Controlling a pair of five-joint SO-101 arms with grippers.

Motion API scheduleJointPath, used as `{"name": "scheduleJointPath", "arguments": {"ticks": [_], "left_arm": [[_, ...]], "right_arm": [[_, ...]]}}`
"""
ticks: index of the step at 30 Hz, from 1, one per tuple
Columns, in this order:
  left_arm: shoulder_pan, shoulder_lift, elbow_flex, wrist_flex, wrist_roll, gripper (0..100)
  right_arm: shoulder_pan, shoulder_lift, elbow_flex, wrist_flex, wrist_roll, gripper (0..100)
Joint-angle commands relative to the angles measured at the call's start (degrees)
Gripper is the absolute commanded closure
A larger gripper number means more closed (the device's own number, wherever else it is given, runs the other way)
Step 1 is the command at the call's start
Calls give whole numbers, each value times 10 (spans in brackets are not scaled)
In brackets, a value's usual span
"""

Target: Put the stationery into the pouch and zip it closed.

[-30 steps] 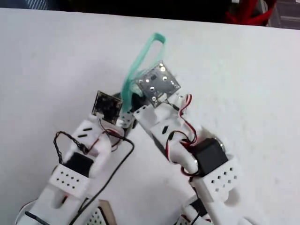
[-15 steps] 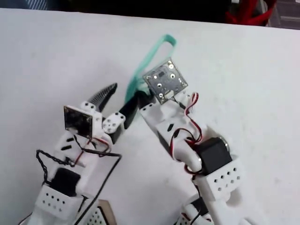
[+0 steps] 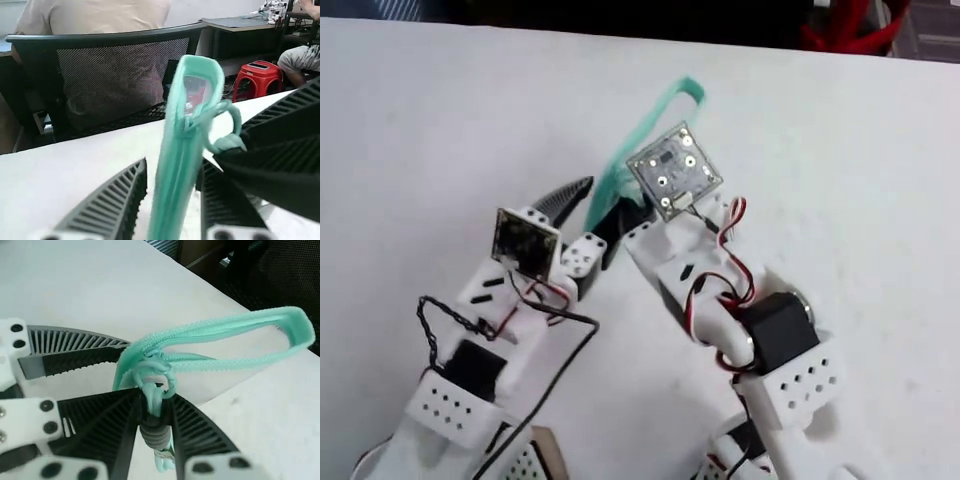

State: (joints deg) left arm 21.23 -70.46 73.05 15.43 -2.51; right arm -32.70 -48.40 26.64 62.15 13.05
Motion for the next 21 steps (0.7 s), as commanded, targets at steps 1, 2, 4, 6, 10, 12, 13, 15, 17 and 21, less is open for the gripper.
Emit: {"name": "scheduleJointPath", "arguments": {"ticks": [1,2,4,6,10,12,13,15,17,21], "left_arm": [[13,2,-40,-9,-8,897],[13,2,-40,-9,-8,919],[11,1,-41,-9,-8,957],[12,1,-40,-9,-8,979],[12,1,-35,-8,-8,978],[12,0,-28,-8,-8,978],[12,0,-23,-8,-8,978],[13,0,-15,-8,-8,978],[13,0,-10,-8,-8,978],[14,0,-11,6,-6,978]], "right_arm": [[0,-4,-40,11,4,979],[0,-4,-42,11,4,979],[1,-3,-42,11,4,979],[4,-2,-42,11,9,979],[5,-4,-47,0,28,979],[6,-2,-61,-12,27,979],[6,0,-69,-20,27,979],[6,1,-84,-34,27,979],[7,1,-92,-58,28,979],[29,3,-91,-115,28,979]]}}
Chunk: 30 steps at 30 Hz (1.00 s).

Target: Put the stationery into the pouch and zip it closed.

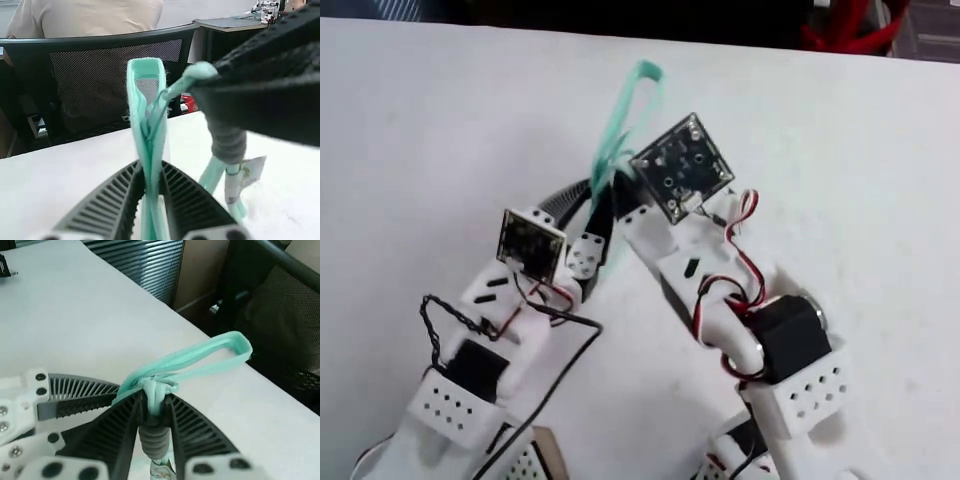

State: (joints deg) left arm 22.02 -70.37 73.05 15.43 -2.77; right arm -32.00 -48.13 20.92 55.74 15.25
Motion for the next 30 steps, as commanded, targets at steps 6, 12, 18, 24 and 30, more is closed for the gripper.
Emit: {"name": "scheduleJointPath", "arguments": {"ticks": [6,12,18,24,30], "left_arm": [[47,0,-9,40,-5,978],[58,0,-9,57,-5,978],[47,0,-9,55,-6,978],[44,0,-9,55,-6,978],[44,0,-8,55,-6,978]], "right_arm": [[58,39,-37,-116,6,979],[95,115,-62,-138,6,979],[108,101,-105,-19,4,975],[102,12,-111,117,0,874],[50,-12,-58,150,-23,795]]}}
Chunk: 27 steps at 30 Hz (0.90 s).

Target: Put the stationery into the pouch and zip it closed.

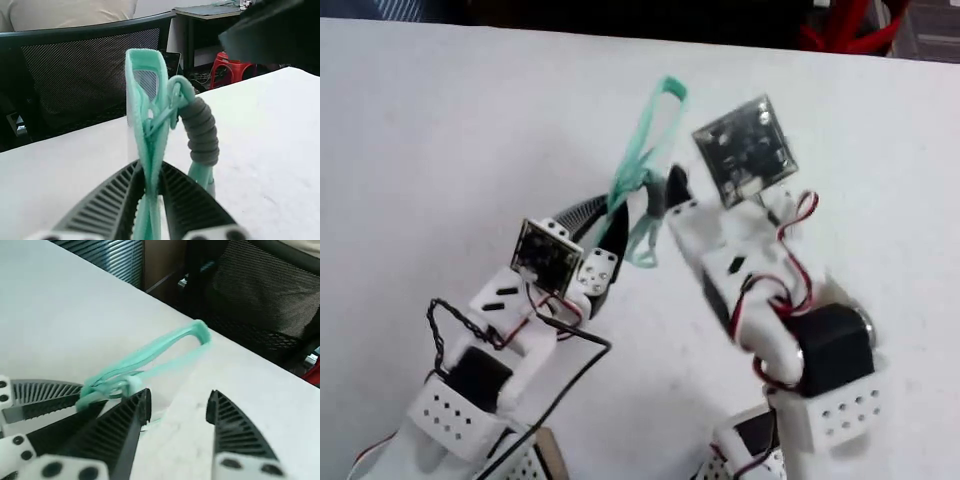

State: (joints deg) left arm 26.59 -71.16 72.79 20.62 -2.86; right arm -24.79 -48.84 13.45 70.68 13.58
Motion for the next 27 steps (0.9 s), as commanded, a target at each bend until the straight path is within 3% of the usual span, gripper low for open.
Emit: {"name": "scheduleJointPath", "arguments": {"ticks": [1,14,16,20,27], "left_arm": [[-2,7,-5,4,-5,978],[0,7,4,1,-5,978],[-1,7,4,1,-5,978],[-1,7,4,1,-5,978],[-1,7,4,1,-5,978]], "right_arm": [[-31,-3,39,-15,-6,794],[-42,1,163,-163,-6,800],[-36,1,179,-194,-6,830],[-13,-4,208,-246,11,990],[-9,-75,171,-211,30,980]]}}
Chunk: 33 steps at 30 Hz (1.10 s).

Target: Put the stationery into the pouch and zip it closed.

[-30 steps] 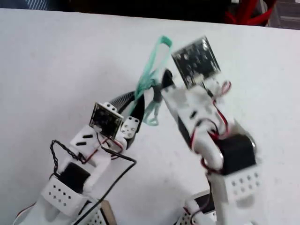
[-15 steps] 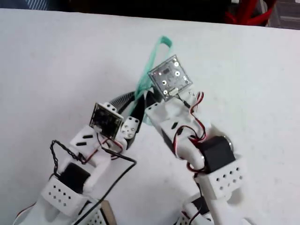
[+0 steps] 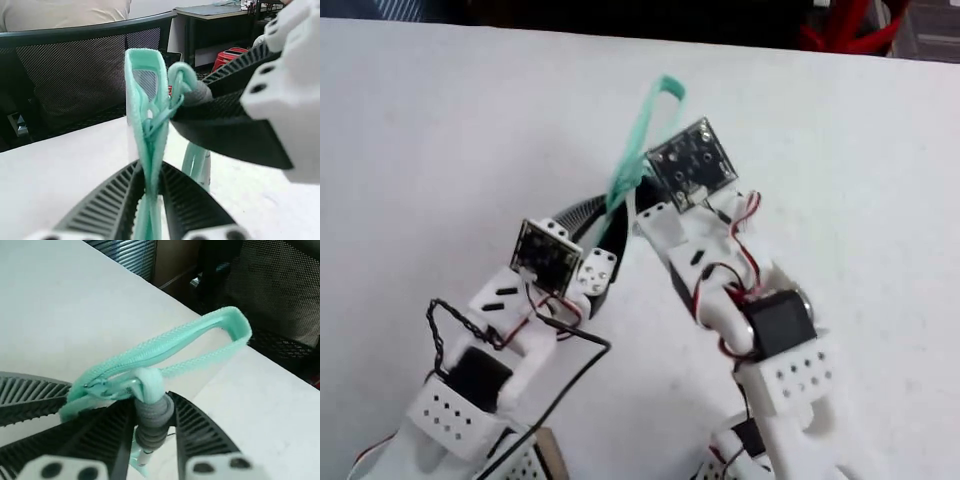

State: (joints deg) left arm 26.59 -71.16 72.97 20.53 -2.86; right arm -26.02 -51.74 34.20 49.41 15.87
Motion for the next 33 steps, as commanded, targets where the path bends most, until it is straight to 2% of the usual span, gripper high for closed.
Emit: {"name": "scheduleJointPath", "arguments": {"ticks": [1,4,11,20,33], "left_arm": [[-1,7,2,2,-5,978],[-1,7,3,4,-5,978],[-1,7,4,4,-5,978],[3,7,13,0,-5,978],[3,7,14,0,-5,978]], "right_arm": [[3,-58,-42,0,7,980],[7,-70,-44,-31,7,980],[22,1,-91,-72,3,980],[70,133,-238,-46,3,980],[92,148,-326,-48,3,980]]}}
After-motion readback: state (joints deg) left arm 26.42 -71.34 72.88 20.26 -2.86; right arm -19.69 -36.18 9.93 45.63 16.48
